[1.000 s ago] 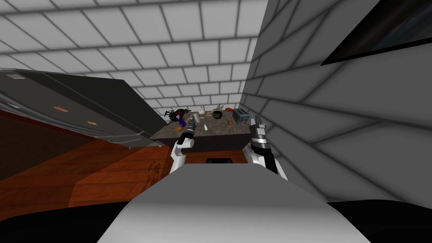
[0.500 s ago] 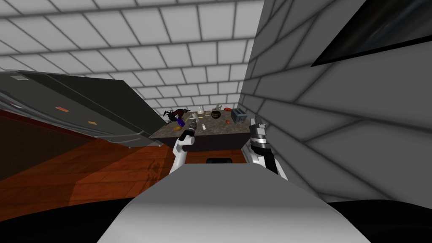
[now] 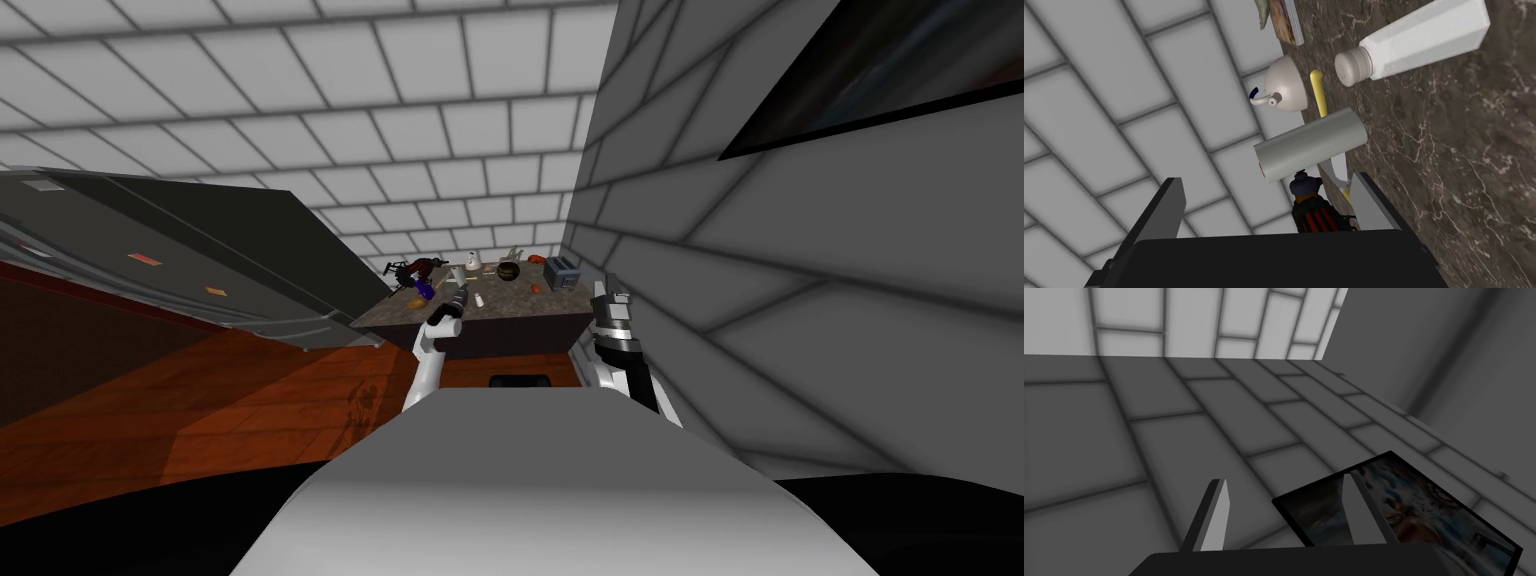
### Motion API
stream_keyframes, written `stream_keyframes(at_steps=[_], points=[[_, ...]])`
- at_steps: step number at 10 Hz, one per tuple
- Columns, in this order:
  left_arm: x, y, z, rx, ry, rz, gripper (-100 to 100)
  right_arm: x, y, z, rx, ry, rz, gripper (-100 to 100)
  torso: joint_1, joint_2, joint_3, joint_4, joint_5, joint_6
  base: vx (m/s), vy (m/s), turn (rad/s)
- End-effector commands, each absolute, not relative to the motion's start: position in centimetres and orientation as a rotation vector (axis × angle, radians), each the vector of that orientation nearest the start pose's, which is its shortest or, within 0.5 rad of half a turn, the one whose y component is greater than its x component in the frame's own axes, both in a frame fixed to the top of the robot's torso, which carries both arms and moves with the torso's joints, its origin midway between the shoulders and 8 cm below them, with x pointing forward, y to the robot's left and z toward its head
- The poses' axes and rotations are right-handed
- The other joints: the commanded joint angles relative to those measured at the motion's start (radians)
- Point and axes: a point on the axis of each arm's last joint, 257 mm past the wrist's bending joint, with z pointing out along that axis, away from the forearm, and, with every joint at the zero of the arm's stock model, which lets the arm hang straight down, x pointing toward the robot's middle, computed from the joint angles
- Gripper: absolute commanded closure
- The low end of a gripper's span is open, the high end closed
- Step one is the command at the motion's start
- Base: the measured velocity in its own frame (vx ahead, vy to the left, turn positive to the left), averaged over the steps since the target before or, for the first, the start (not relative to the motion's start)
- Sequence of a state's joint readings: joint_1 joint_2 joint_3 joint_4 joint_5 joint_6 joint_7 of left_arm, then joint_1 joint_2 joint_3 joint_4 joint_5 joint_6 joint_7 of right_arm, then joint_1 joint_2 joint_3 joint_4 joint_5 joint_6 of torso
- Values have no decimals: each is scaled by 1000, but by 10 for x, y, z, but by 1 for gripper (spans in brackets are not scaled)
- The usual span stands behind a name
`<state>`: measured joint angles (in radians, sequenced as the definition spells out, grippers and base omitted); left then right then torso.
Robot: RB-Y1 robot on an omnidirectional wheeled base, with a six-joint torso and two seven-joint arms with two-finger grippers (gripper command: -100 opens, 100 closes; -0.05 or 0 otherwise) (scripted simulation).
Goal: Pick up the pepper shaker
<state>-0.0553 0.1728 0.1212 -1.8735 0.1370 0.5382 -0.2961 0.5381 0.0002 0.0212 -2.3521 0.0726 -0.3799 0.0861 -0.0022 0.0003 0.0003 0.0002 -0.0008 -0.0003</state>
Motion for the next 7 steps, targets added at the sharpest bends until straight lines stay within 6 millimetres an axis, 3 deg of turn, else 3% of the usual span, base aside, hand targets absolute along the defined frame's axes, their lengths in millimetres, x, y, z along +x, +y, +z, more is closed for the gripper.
stream_keyframes(at_steps=[1,7], points=[[555,311,-180,-1111,1498,-796,-100,349,-271,20,647,730,1162,0,0,0,0,0,0,0,-8,-54,-26],[562,321,-212,-1150,1645,-671,-100,349,-271,20,647,730,1162,0,-2,0,0,0,0,0,-13,-61,-13]])
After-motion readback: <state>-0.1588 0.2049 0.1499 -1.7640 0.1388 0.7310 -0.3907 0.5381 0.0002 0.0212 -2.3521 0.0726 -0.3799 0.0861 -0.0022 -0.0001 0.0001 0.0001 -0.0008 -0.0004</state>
